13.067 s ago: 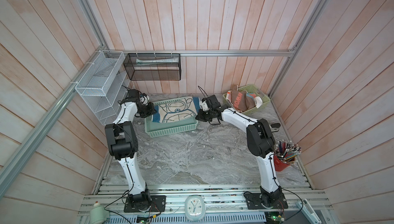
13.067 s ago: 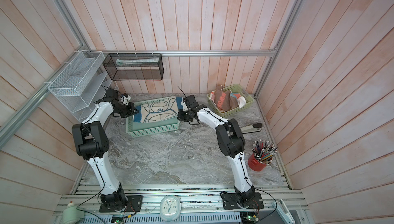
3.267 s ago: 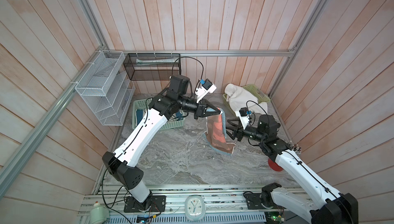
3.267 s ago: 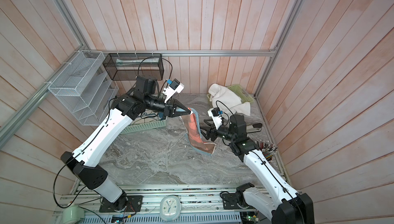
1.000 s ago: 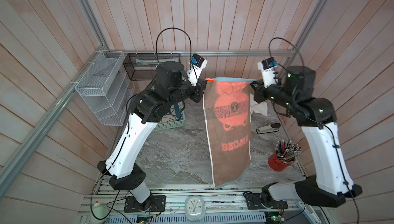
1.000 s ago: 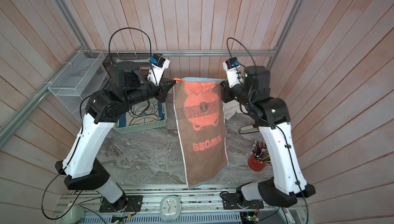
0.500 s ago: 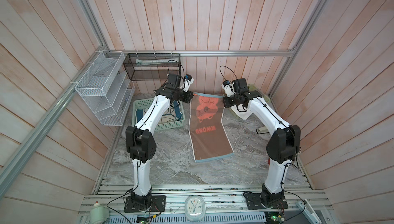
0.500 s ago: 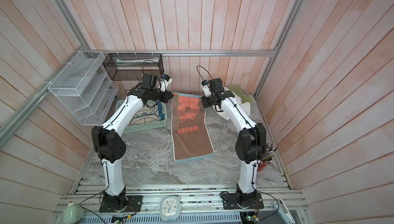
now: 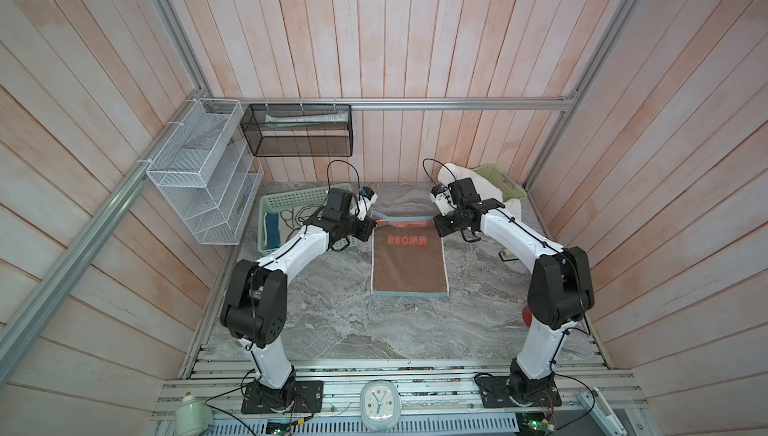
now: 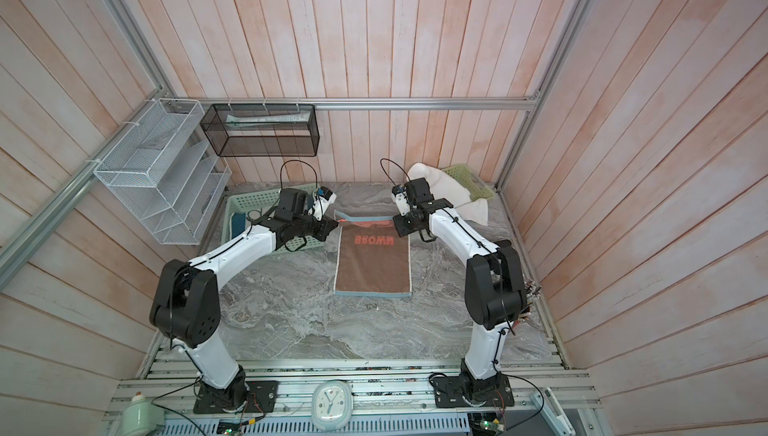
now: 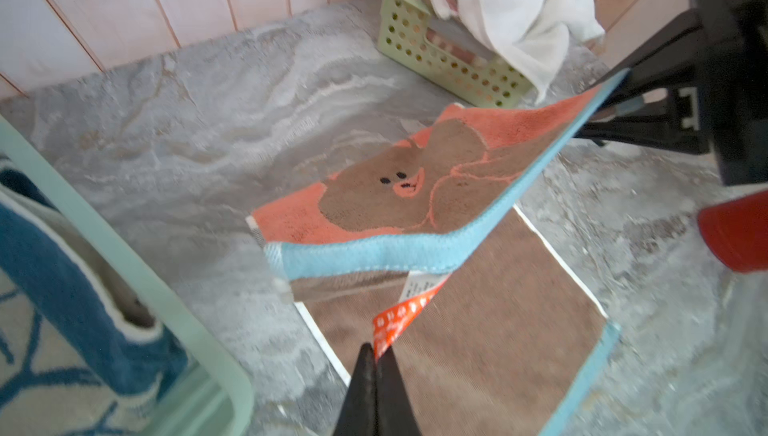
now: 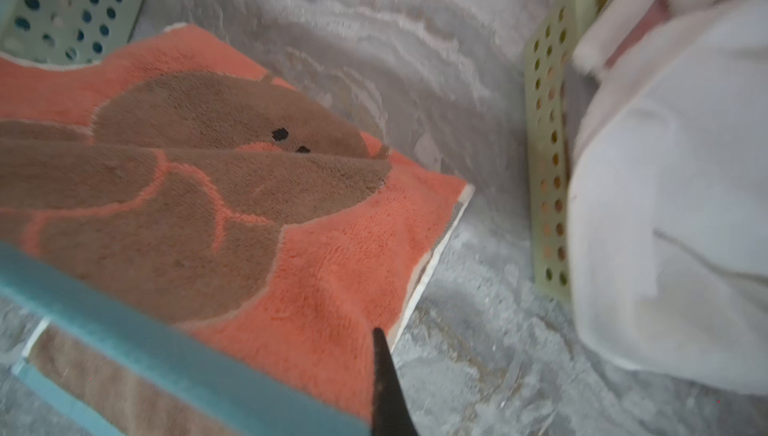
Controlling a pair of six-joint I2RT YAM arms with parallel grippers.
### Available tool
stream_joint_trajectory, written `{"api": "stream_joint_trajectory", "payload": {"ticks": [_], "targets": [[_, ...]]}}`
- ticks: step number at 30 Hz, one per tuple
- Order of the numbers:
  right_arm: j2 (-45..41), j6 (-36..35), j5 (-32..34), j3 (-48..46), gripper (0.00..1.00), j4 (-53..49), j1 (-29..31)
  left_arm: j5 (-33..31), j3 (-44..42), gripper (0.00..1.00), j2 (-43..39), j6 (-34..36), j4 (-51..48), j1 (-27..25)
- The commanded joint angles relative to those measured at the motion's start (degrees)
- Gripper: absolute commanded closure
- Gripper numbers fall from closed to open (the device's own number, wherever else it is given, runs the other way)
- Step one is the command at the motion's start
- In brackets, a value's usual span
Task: Fold and stack the towels
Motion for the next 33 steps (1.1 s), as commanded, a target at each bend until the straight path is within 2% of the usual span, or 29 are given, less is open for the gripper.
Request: {"api": "stream_joint_trajectory", "payload": {"ticks": [1,2,5,6,8,10,14,18,21,26,33], "targets": [[-5.37,4.13,2.22,-8.94,0.97,1.57,-0.38,-3.47,-9.87,1.0,-4.24,-4.89,7.37,-0.15],[-6.72,5.41,1.01,-12.57,0.9,2.24,-0.01,-3.61,-12.72,0.97,-5.41,-6.3,8.27,-0.9],[-10.67,9.22,-2.93,-20.51,0.64,3.26,0.97,-3.77,-19.94,0.78,-8.61,-10.75,9.97,-2.27],[-12.44,10.39,-4.54,-22.53,0.58,3.7,1.13,-4.0,-22.14,0.7,-10.17,-11.99,10.43,-2.37],[-15.84,12.27,-7.3,-25.77,0.51,4.28,1.21,-4.74,-25.83,0.62,-13.16,-13.88,10.86,-2.41],[-19.15,13.69,-8.76,-28.1,0.49,4.67,1.18,-5.54,-28.36,0.59,-15.81,-15.32,10.92,-2.32],[-22.59,16.92,-7.36,-30.65,0.48,6.08,0.91,-6.1,-30.1,0.58,-17.86,-20.89,10.76,-2.27],[-20.32,22.0,-7.3,-30.36,0.48,6.44,-0.1,-5.87,-28.3,0.59,-14.77,-31.92,9.46,-2.33],[-17.17,25.87,-10.11,-30.54,0.48,6.96,-0.44,-4.4,-27.8,0.58,-11.88,-39.3,10.92,-2.28],[-13.91,29.96,-13.04,-33.1,0.48,10.63,-0.43,-2.72,-27.67,0.56,-7.19,-43.75,14.55,-2.21],[-11.17,30.88,-12.14,-32.96,0.48,11.69,-0.46,0.8,-26.61,0.55,-1.15,-46.89,19.95,-2.19]]}}
